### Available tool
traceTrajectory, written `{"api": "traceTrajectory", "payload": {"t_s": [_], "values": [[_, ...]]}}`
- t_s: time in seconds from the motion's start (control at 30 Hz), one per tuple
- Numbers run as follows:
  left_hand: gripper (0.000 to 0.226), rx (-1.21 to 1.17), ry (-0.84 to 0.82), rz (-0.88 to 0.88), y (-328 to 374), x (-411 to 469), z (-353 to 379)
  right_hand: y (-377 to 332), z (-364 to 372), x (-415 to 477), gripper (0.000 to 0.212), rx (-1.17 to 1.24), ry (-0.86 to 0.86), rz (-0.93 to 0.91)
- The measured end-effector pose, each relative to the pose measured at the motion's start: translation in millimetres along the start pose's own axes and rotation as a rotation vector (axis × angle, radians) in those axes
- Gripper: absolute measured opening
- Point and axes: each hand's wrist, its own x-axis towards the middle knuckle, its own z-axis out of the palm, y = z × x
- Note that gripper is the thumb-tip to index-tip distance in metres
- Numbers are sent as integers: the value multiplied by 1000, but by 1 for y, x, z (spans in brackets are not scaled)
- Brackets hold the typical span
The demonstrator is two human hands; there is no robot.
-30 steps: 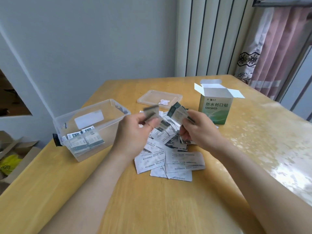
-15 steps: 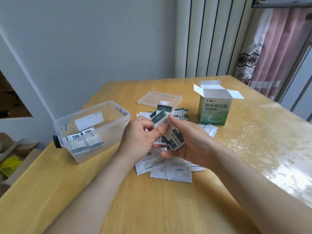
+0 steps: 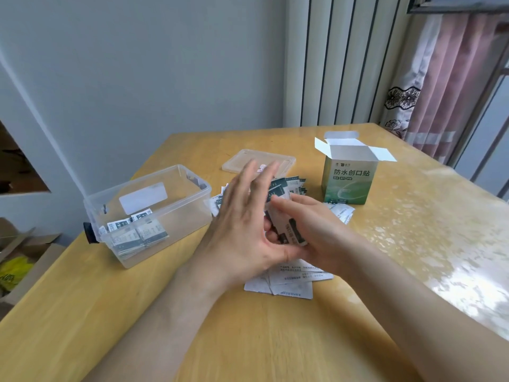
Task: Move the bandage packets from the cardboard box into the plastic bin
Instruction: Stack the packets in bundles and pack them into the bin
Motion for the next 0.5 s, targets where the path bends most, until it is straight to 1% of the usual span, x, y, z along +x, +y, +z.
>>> {"api": "traceTrajectory", "payload": {"t_s": [0.07, 0.1, 0.13, 0.23, 0.3, 0.33, 0.43, 0.47, 0.5], "values": [[122, 66, -37, 23, 5, -1, 6, 2, 4, 0, 21, -110, 9, -21], [120, 98, -33, 32, 5, 0, 8, 4, 5, 1, 19, -159, 6, -29], [114, 130, -17, 50, 5, 0, 9, 5, 4, 2, 18, -184, -2, -37], [86, 183, 83, 106, -2, 1, 9, 4, 2, 2, 15, -145, -73, -50], [81, 171, 128, 99, -6, 2, 8, 2, 1, 2, 20, -117, -121, -50], [84, 167, 124, 94, -6, 2, 8, 2, 1, 2, 21, -97, -127, -47], [108, 195, 42, 90, -1, 0, 10, 2, 0, 1, 19, -41, -89, -58], [111, 215, 24, 92, 1, -1, 10, 2, 0, 1, 20, -37, -91, -69], [110, 234, 18, 98, 2, -1, 10, 2, 0, 2, 22, -40, -97, -78]]}}
